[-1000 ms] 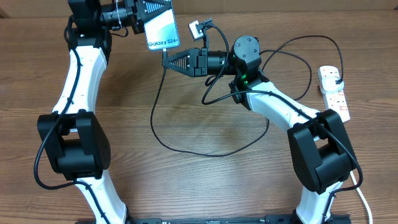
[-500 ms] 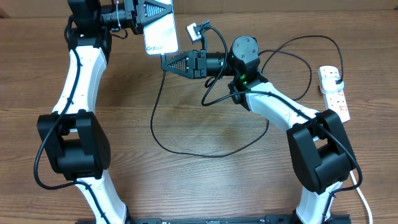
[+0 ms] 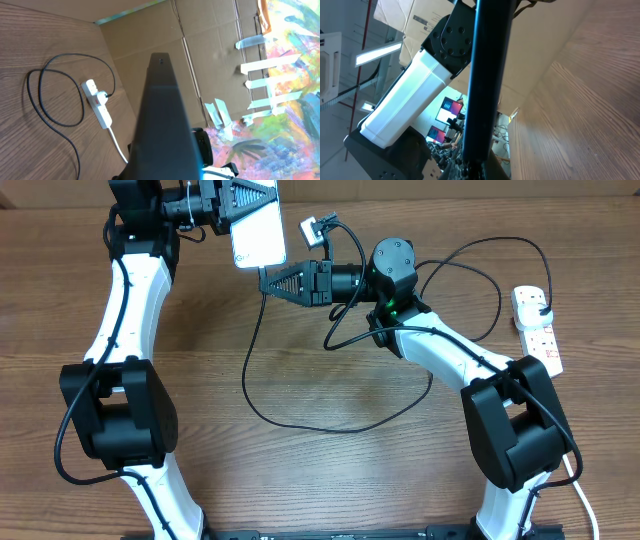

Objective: Plug charger to phone and switch on socket

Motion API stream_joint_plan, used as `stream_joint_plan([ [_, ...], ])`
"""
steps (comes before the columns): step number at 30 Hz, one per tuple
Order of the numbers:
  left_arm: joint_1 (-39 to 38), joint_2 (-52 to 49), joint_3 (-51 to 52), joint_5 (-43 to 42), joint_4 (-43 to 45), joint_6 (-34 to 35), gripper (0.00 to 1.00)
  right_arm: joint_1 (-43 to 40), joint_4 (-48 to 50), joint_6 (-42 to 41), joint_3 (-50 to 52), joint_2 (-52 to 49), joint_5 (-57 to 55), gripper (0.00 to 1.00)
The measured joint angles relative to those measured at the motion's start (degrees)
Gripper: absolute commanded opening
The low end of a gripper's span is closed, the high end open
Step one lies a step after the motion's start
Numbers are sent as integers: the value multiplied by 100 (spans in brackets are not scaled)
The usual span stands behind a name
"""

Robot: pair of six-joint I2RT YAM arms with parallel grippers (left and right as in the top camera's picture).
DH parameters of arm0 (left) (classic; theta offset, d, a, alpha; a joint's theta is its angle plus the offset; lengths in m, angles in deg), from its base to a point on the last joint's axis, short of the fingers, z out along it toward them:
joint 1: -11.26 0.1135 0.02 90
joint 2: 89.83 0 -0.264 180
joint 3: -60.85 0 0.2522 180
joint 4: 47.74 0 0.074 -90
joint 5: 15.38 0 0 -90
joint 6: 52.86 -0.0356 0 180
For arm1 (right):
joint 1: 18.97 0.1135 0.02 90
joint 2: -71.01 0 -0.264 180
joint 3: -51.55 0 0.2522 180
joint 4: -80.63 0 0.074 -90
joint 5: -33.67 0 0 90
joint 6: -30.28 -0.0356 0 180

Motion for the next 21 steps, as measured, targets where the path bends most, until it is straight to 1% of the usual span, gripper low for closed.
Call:
stream_joint_plan([
  [1,0,0,0,0,0,-9,4,2,7,2,0,0,-9,38],
  [2,0,0,0,-15,0,-11,4,4,9,-26,0,0,-90,66],
  [3,0,0,0,-81,-9,-20,4,2,20,2,0,0,-157,85],
  [4,0,0,0,-114,-4,-44,4,-7,24,9,0,0,-192,100],
  [10,48,0,0,-179,-4,-243,4,-74,52,24,0,0,-188,100],
  [14,160,0,0,-201,-7,-308,4,-245,-282,33,0,0,-166,100],
  [16,238,0,0,-216,-7,-315,4,-409,-710,37,-2,4,-177,100],
  [17,278,0,0,-223,-7,-315,4,-522,-1084,87,-9,4,-186,100],
  [19,319,0,0,-221,-7,-315,4,-748,-1849,229,-17,9,-238,100],
  [21,382,0,0,-221,-7,-319,4,-960,-2935,511,-50,22,-426,100],
])
